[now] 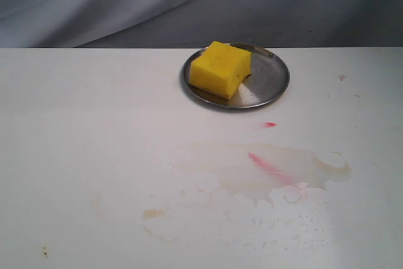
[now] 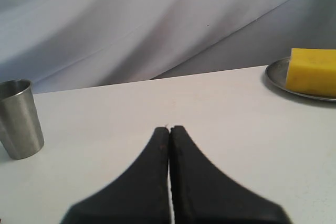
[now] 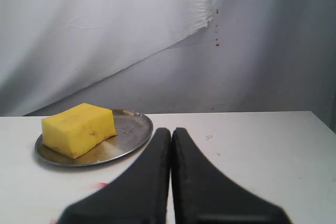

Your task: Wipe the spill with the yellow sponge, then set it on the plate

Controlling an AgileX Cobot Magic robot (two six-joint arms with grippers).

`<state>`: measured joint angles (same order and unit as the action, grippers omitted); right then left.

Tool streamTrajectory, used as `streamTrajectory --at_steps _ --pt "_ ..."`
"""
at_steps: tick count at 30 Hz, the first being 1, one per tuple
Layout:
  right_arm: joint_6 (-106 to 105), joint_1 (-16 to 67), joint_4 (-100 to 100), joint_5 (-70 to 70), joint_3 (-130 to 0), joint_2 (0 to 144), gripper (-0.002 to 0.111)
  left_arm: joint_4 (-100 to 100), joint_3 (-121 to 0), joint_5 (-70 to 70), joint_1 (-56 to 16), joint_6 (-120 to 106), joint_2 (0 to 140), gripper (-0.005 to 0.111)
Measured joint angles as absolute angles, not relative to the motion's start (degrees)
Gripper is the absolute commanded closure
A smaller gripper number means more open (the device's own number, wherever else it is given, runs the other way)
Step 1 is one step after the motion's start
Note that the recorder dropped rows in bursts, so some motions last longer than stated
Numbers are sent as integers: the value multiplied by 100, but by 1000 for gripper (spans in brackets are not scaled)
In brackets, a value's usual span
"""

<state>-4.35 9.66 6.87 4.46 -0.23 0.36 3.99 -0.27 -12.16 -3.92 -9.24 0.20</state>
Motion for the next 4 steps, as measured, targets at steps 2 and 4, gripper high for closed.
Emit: streamTrajectory --at_steps 2,4 --pt "-435 966 687 446 -23 36 108 399 -27 -1216 -392 -924 20 107" --pt "-435 966 687 446 -23 36 108 399 -27 -1216 -392 -924 20 107"
